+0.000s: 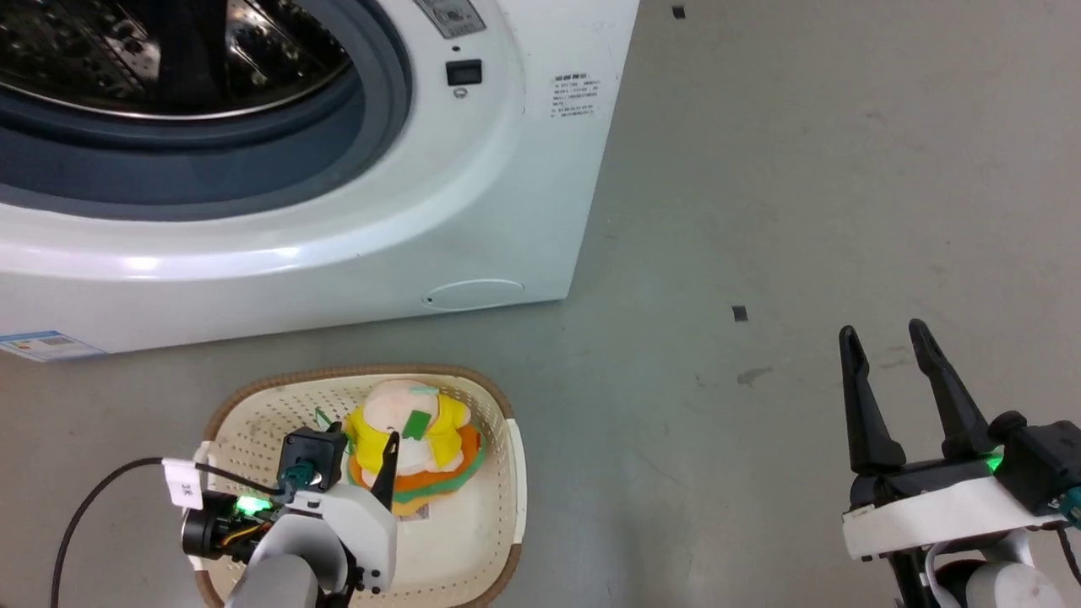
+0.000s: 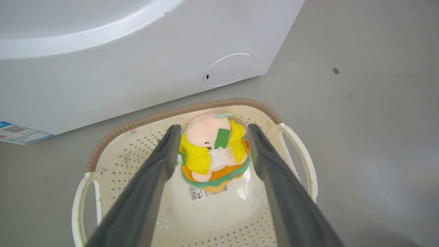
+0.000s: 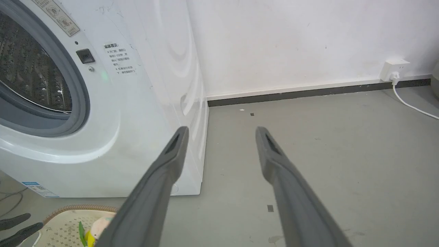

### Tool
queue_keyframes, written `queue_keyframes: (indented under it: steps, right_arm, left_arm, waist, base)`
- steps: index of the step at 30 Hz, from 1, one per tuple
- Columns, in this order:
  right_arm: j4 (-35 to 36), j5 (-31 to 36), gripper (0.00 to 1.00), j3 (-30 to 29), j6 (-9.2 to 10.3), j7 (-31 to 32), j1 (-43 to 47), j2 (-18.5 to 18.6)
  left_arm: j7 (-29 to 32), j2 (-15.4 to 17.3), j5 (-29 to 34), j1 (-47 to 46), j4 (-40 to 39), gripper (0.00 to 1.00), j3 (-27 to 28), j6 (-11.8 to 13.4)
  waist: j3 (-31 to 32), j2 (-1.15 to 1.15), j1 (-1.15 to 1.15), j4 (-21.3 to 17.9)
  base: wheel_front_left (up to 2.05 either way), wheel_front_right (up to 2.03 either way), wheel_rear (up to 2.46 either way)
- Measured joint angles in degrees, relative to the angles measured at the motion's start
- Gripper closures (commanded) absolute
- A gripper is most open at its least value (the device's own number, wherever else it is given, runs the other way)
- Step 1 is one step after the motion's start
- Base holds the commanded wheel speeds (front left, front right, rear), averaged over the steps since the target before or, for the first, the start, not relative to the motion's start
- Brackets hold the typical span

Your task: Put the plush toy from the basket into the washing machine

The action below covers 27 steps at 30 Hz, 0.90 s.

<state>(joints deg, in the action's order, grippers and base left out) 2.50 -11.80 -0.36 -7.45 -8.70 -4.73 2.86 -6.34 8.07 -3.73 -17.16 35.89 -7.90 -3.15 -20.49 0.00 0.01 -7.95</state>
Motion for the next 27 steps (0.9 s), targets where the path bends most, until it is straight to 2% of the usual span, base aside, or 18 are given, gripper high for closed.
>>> queue_keyframes:
  steps: [9, 14, 27]
  right_arm:
    - [0.4, -2.1, 0.00, 0.5, 0.00, -1.1, -1.6, 0.0]
    - [0.4, -3.7, 0.00, 0.8, 0.00, -1.6, -2.3, 0.0]
    - [0.9, -7.2, 0.00, 0.9, 0.00, -3.1, -4.2, 0.0]
  left_arm:
    - [0.7, 3.0, -0.3, -4.8, 7.7, 0.00, -1.9, -1.1]
    - [0.6, 4.5, -0.5, -7.8, 11.9, 0.00, -2.5, 0.0]
    - [-0.9, 7.6, 0.3, -15.5, 20.9, 0.00, -6.8, -0.3]
  waist:
    - [-5.1, 0.00, 0.00, -2.0]
    - [-8.1, 0.00, 0.00, -3.2]
    - [-15.6, 0.00, 0.00, -6.0]
  base:
    - [0.00, 0.00, 0.00]
    - [0.00, 0.00, 0.00]
    - [0.00, 0.00, 0.00]
